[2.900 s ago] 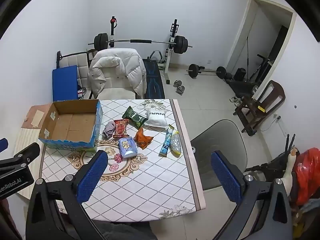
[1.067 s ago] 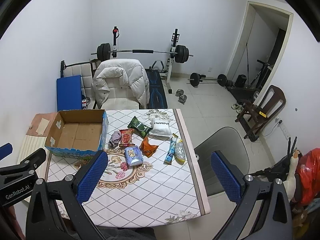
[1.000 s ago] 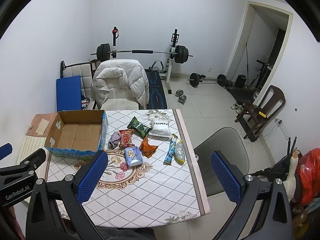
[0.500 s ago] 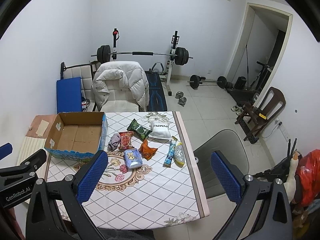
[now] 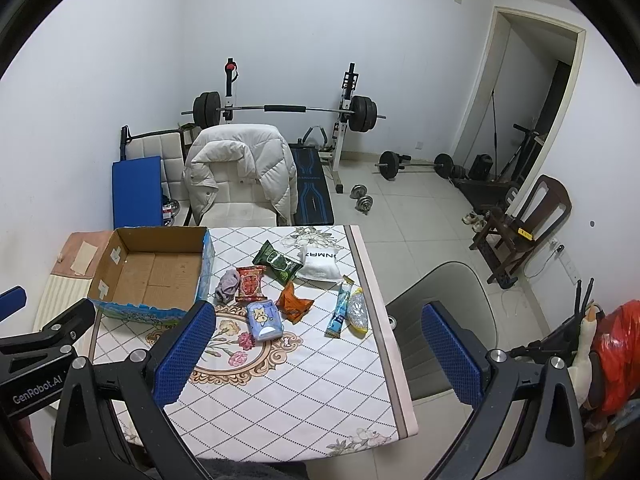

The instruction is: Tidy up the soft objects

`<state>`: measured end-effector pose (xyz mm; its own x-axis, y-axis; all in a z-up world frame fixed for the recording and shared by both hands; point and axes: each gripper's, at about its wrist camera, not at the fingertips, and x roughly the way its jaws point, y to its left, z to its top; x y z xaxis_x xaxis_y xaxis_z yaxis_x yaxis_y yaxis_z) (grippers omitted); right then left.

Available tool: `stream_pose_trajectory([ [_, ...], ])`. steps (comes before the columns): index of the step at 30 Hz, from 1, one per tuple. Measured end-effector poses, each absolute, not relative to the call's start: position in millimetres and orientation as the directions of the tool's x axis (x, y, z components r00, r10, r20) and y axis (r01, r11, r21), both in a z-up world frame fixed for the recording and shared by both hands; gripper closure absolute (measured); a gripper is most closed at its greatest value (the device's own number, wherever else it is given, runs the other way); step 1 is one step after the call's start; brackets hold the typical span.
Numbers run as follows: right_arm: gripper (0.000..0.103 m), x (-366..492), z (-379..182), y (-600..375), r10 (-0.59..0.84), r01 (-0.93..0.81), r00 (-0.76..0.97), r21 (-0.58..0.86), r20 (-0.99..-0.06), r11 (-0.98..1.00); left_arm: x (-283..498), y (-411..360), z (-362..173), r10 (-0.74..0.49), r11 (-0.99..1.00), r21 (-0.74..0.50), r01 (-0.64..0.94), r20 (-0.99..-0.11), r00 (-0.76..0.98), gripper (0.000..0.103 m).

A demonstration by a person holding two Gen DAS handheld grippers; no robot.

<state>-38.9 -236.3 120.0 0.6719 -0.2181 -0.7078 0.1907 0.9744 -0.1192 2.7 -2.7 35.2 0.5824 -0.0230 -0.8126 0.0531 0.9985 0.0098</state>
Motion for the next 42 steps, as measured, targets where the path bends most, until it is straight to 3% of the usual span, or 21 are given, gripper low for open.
stream_pose_trajectory([
  [9, 0.000, -31, 117, -244, -0.203, 0.195, 0.664, -0.095, -0.720, 0.976, 6, -5, 33, -0.036, 0.998, 0.000, 0.060, -0.804, 0.594, 0.000],
  [15, 0.000, 12, 86, -296, -0.176, 0.244, 0.600, -0.032, -0.780, 0.969, 67, -32, -10, -0.050, 0.994, 0.015, 0.113, -0.832, 0.553, 0.000],
  [19, 0.000, 71, 20, -348, -0.099, 0.249, 0.481, 0.028, -0.871, 0.968, 127, -61, -84, -0.064, 0.986, 0.007, 0.169, -0.908, 0.414, 0.000],
  [23, 0.000, 136, -77, -397, -0.063, 0.294, 0.306, 0.032, -0.950, 0.955, 179, -94, -174, -0.126, 0.980, -0.092, 0.175, -0.973, 0.194, 0.005],
  [27, 0.000, 194, -180, -439, -0.025, 0.340, 0.151, 0.028, -0.988, 0.940, 219, -130, -261, -0.156, 0.976, -0.149, 0.158, -0.987, 0.035, 0.014],
  [34, 0.000, 241, -305, -501, 0.009, 0.425, -0.018, 0.001, -1.000, 0.905, 260, -160, -386, -0.196, 0.977, -0.208, 0.046, -0.962, -0.191, 0.014],
  [40, 0.010, 246, -350, -513, 0.111, 0.428, -0.049, 0.079, -0.993, 0.901, 263, -165, -429, -0.229, 0.972, -0.236, 0.000, -0.939, -0.257, 0.014],
  [42, 0.026, 248, -364, -512, 0.143, 0.423, -0.067, 0.101, -0.988, 0.901, 260, -164, -435, -0.237, 0.970, -0.241, -0.018, -0.936, -0.260, 0.015],
])
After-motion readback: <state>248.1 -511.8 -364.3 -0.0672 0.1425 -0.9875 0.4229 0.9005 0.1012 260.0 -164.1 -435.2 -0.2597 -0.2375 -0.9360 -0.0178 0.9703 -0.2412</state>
